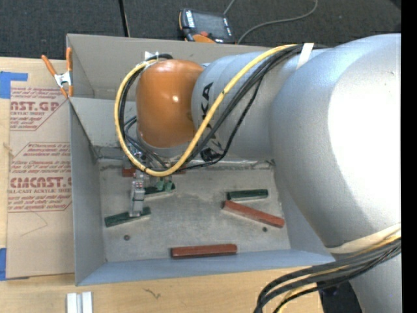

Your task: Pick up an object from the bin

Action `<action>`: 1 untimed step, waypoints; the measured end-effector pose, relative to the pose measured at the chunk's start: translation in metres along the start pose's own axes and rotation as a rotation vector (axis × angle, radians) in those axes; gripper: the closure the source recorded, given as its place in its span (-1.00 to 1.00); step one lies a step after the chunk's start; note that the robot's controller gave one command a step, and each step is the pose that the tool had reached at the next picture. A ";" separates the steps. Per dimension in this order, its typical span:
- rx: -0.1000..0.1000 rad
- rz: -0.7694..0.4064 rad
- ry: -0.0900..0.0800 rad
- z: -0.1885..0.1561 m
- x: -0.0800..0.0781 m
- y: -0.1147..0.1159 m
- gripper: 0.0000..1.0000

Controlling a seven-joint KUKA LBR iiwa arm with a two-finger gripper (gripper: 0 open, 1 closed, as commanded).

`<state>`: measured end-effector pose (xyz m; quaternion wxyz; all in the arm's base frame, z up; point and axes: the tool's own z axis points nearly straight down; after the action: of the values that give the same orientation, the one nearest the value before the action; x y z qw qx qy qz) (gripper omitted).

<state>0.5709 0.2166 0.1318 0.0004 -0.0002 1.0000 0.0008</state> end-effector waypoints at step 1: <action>0.000 -0.056 -0.005 0.063 -0.002 -0.062 -1.00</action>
Offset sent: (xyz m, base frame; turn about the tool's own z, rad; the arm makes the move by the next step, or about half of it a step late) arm 0.0013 -0.0594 -0.0618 -0.0596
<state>0.5735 0.1545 0.0683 0.0027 -0.0282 0.9996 0.0007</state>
